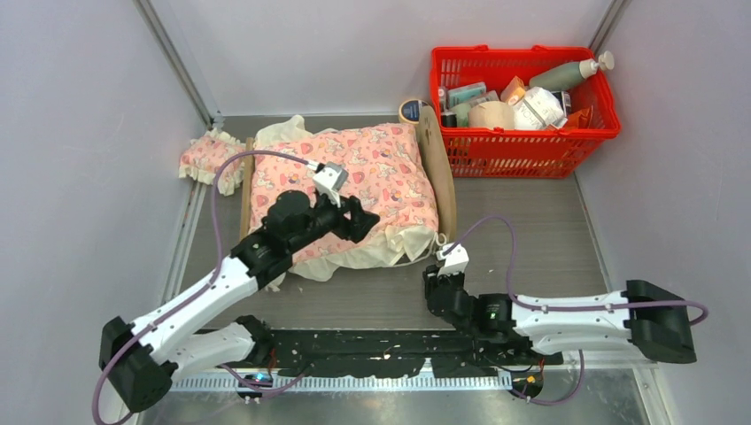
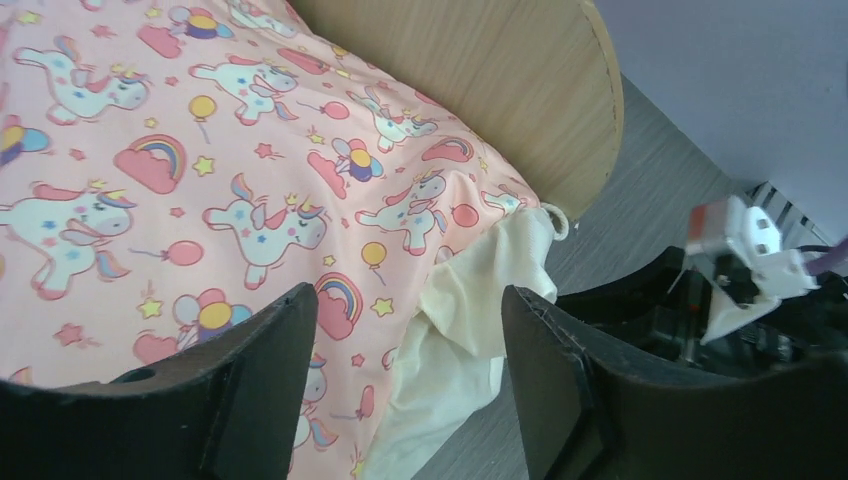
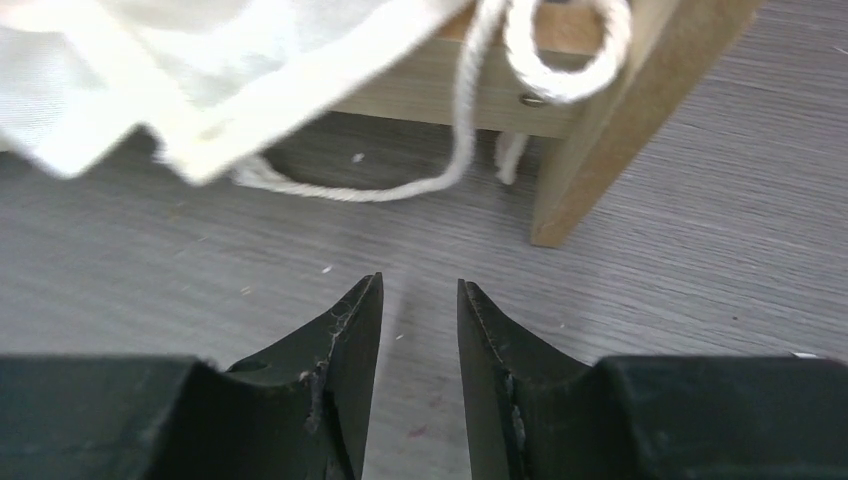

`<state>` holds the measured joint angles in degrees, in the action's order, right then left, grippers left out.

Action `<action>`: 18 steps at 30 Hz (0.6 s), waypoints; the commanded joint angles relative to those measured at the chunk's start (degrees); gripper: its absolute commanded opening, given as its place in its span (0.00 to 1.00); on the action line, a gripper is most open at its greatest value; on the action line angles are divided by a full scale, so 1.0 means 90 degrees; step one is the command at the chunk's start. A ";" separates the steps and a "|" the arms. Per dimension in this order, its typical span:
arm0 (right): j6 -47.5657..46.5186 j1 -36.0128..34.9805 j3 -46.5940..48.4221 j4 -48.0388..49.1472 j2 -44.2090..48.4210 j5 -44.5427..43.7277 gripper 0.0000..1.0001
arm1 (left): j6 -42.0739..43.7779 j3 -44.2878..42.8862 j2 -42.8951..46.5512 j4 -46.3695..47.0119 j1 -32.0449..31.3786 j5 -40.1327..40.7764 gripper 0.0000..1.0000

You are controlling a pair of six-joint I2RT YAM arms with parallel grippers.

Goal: Set up the pet bed
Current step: Cross the ropes on the bed frame.

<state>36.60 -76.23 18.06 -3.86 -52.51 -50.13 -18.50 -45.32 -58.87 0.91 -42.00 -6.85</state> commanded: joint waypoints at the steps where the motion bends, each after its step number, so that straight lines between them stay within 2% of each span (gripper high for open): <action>1: 0.0835 -0.0056 -0.0191 0.1384 -0.0824 -0.1546 0.37 | 0.0167 -0.0034 0.0822 -0.0735 -0.0001 0.0648 0.76; 6: 0.0916 -0.0034 -0.0096 0.1802 -0.1797 -0.2146 0.33 | 0.0182 0.0315 0.1628 -0.1273 -0.0002 0.0703 0.78; 9: 0.0328 0.0142 -0.0368 0.3325 -0.2418 -0.1994 0.32 | 0.0167 0.0607 0.2019 -0.1332 -0.0001 0.0703 0.78; 15: -0.0113 0.0457 -0.0267 0.4524 -0.3498 -0.2048 0.37 | 0.0172 0.0897 0.2525 -0.1389 0.0013 0.1036 0.78; 18: -0.0122 0.0593 -0.0101 0.4732 -0.4025 -0.2188 0.37 | 0.0141 0.0898 0.2587 -0.1399 0.0008 0.1083 0.78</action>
<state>37.10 -72.38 15.11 28.99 -84.71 -64.90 -17.54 -37.04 -36.91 -12.21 -42.00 1.10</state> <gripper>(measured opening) 0.369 0.778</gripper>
